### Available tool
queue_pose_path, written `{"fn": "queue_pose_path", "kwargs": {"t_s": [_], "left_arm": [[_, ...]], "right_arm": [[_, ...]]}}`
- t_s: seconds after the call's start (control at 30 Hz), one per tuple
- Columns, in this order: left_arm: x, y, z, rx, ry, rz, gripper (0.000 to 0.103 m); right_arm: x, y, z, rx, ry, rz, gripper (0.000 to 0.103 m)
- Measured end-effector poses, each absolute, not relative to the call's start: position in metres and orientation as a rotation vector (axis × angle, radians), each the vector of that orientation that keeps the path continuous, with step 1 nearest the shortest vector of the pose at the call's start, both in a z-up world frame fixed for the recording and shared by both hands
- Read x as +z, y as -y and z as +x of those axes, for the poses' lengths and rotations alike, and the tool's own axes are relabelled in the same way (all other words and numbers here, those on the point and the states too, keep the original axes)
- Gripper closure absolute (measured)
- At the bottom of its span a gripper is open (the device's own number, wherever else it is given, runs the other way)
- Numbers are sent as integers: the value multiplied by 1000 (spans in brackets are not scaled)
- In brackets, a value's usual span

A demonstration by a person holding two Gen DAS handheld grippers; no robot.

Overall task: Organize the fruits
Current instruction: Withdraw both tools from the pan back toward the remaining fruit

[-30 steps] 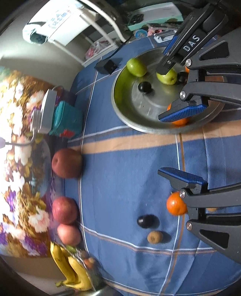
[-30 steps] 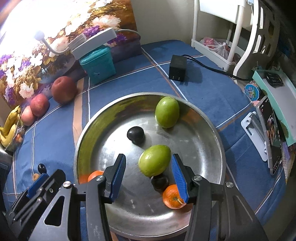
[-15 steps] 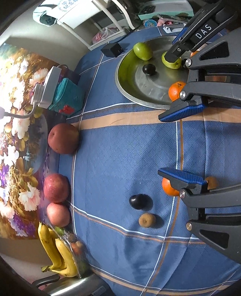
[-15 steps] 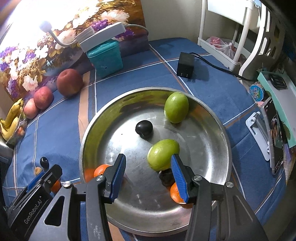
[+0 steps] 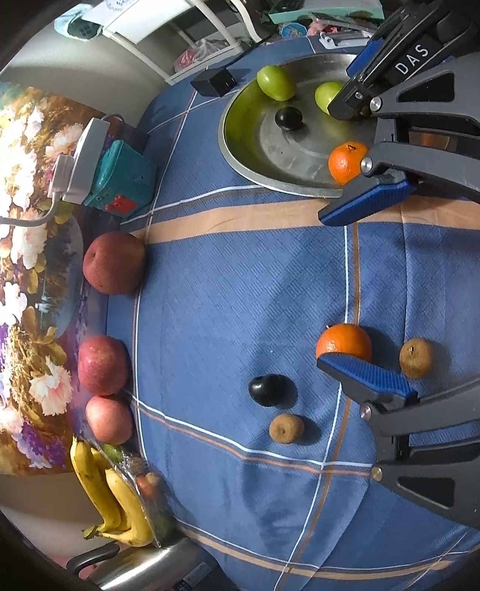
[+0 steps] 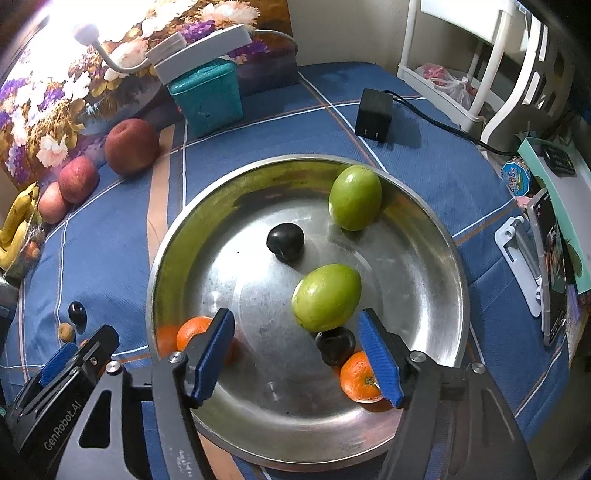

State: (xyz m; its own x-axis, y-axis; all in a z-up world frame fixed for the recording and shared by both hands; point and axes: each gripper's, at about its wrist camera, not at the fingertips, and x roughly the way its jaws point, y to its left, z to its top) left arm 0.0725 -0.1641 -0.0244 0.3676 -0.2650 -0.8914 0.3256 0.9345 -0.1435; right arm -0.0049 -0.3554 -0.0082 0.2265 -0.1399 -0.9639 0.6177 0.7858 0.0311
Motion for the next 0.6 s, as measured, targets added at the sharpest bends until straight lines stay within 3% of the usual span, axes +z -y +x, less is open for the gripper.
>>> {"fn": "queue_pose_path", "kwargs": {"t_s": [0.1,0.17,0.27,0.6], "left_arm": [[-27,164,73,-365,-1138,66,17],[-28,164,73,-349,-1136,66,1],[-28,161,74,-314,-1122,72,0],[-30,155,75,-280,-1119,55,0]], "right_arm": [[-9,355,-5,-548,-1244,458,31],[-9,356,-5,-551,-1240,459,18],[-9,359,-7,-572,-1230,457,8],[-7,355,-5,-571,-1225,435,8]]}}
